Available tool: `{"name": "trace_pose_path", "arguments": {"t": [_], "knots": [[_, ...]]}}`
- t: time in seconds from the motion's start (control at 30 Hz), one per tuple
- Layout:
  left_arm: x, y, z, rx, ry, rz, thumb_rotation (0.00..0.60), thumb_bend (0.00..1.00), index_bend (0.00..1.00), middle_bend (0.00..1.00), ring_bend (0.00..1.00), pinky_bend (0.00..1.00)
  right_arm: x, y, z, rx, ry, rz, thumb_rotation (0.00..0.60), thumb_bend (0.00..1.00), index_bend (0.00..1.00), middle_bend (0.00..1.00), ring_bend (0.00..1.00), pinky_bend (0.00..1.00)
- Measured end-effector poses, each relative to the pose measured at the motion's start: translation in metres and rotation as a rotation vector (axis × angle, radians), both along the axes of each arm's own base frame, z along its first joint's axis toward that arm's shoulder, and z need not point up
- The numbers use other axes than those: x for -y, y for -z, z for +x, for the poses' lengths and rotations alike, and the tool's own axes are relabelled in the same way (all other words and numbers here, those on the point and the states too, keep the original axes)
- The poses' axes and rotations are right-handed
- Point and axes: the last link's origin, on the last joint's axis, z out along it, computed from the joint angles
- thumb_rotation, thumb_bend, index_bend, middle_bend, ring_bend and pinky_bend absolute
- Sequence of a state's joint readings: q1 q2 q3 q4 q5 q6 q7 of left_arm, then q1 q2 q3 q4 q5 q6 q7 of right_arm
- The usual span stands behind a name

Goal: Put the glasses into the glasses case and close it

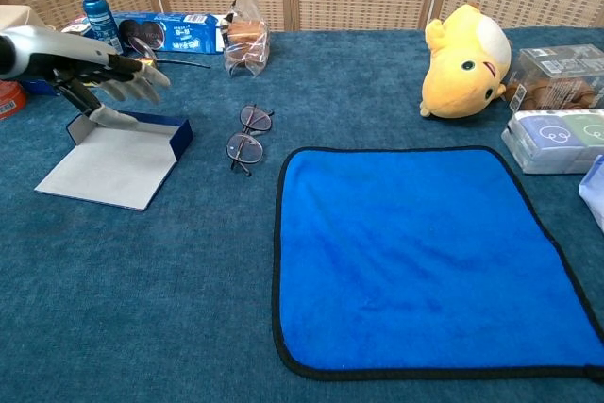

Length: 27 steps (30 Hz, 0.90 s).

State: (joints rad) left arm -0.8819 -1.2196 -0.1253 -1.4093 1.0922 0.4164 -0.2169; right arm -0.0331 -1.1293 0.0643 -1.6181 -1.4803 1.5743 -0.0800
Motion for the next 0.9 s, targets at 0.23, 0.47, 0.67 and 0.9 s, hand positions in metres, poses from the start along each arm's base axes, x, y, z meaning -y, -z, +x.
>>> {"name": "trace_pose_path", "arguments": {"t": [0.23, 0.47, 0.67, 0.9], "knots": [[0.006, -0.018, -0.024, -0.033, -0.057, 0.044, 0.465, 0.31, 0.05, 0.15, 0.09, 0.10, 0.002, 0.002, -0.001, 0.003, 0.002, 0.006, 0.600, 0.31, 0.20, 0.26, 0.27, 0.37], [0.005, -0.023, -0.050, -0.070, -0.120, 0.068, 0.464, 0.30, 0.04, 0.15, 0.09, 0.10, 0.005, 0.007, -0.001, 0.005, 0.002, 0.019, 0.600, 0.31, 0.20, 0.26, 0.27, 0.37], [-0.003, -0.027, -0.061, -0.059, -0.159, 0.116, 0.467, 0.30, 0.04, 0.15, 0.09, 0.10, 0.005, 0.007, 0.002, 0.001, 0.004, 0.018, 0.600, 0.31, 0.20, 0.26, 0.27, 0.37], [-0.006, -0.016, -0.068, -0.054, -0.186, 0.100, 0.462, 0.30, 0.04, 0.15, 0.09, 0.10, 0.006, 0.008, 0.005, -0.005, 0.005, 0.020, 0.600, 0.31, 0.20, 0.26, 0.27, 0.37]]}}
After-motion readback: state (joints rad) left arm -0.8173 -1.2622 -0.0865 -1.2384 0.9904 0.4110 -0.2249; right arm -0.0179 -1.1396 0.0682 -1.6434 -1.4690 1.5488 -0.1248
